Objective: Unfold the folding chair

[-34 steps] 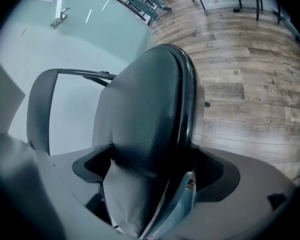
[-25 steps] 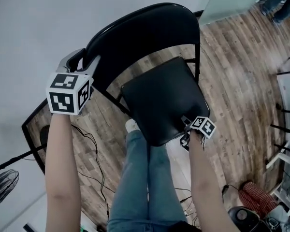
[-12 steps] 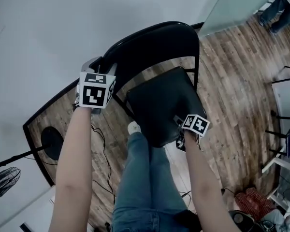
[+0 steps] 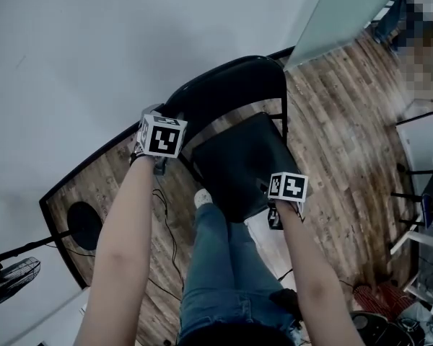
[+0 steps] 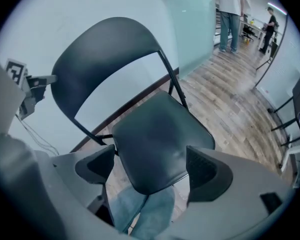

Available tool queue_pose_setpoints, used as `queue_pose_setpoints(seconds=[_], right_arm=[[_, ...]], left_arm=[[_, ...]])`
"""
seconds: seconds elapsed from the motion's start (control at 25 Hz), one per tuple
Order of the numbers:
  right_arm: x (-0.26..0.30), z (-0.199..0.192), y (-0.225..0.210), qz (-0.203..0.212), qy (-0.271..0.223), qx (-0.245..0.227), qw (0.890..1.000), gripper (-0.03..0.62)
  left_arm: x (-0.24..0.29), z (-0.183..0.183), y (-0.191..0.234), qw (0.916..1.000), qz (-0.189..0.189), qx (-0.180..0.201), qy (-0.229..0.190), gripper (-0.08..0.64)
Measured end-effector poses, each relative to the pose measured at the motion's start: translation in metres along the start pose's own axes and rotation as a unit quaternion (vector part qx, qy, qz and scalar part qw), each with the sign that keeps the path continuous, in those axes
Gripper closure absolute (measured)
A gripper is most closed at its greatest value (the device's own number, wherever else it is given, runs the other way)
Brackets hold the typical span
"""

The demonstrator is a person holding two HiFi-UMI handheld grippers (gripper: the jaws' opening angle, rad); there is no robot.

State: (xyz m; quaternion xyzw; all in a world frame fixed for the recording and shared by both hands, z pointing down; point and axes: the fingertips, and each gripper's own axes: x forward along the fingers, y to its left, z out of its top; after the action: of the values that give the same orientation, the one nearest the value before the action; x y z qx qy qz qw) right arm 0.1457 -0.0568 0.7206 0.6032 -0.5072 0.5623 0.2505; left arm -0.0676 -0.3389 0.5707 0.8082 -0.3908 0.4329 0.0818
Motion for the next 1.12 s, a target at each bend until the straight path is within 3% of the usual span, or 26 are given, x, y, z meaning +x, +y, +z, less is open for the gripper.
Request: queue_pose_setpoints(seconds=[0.12, 0.2, 0.24, 0.36, 0.52, 0.8, 0.88, 1.12], right_arm=[[-0.024, -0.006, 0.018, 0.025, 0.016, -0.041, 0.999, 0.143], [-0.039, -0.007, 0.029, 0.053, 0.02, -0.058, 0.997, 0.143], [-0.046, -0.004, 0.033, 0.065, 0.019, -0.068, 0.995, 0.144], [-0.071, 0.01, 0.04, 0.076, 0.001, -0.099, 0.992, 0.167], [-0.107, 0.028, 0.045, 0.087, -0.041, -0.109, 0.989, 0.215], [-0.163, 0.042, 0.056, 0.094, -0.089, -0.167, 0.977, 0.218], [-0.181, 0.047, 0.058, 0.095, -0.11, -0.168, 0.975, 0.218], [-0.228, 0.052, 0.083, 0.059, -0.163, -0.21, 0.962, 0.219]], left_arm=[[-0.006, -0.003, -0.004, 0.9992, -0.006, -0.004, 0.038, 0.371], [-0.018, -0.005, -0.006, 0.9976, -0.006, -0.021, 0.066, 0.288], [-0.026, -0.002, -0.006, 0.9972, -0.006, -0.037, 0.065, 0.284], [-0.044, 0.016, -0.016, 0.9974, -0.018, -0.066, 0.022, 0.284], [-0.076, 0.023, -0.032, 0.998, -0.019, -0.061, -0.003, 0.284], [-0.129, 0.039, -0.075, 0.9958, -0.032, -0.041, -0.076, 0.284], [-0.145, 0.042, -0.086, 0.9933, -0.043, -0.052, -0.094, 0.284], [-0.189, 0.042, -0.096, 0.9865, -0.068, -0.068, -0.132, 0.284]])
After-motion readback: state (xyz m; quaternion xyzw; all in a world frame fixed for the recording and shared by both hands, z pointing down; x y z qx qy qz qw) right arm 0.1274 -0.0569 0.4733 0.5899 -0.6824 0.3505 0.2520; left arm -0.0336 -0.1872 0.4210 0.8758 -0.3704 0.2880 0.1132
